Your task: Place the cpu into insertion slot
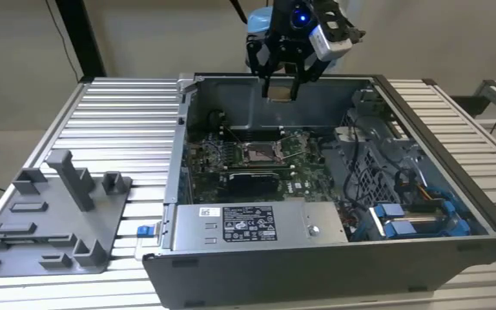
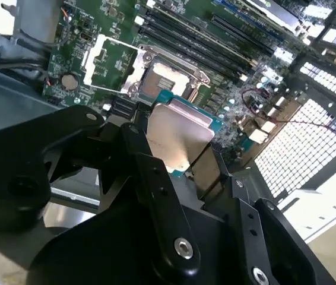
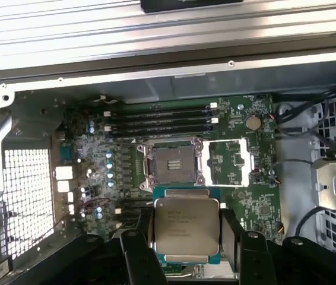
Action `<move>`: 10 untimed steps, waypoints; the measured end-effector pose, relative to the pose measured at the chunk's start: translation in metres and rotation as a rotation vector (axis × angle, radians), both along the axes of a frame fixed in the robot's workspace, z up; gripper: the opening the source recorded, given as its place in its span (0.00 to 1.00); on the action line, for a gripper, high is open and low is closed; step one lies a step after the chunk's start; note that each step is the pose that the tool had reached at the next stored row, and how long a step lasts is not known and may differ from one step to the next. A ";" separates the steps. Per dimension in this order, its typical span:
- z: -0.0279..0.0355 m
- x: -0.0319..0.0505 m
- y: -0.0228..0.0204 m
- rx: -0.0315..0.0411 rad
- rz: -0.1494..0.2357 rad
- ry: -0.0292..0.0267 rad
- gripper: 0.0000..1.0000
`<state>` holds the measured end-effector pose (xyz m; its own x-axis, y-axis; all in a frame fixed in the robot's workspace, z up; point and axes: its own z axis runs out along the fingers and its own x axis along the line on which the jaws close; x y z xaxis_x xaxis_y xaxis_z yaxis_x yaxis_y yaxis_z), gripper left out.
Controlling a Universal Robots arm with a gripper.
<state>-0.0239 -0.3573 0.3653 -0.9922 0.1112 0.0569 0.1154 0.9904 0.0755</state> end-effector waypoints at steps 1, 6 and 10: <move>-0.0001 0.0000 0.0000 -0.0001 -0.019 0.0000 0.00; -0.0013 0.0000 0.0000 -0.0001 -0.110 0.0000 0.00; -0.0032 0.0000 0.0000 0.0001 -0.182 0.0000 0.00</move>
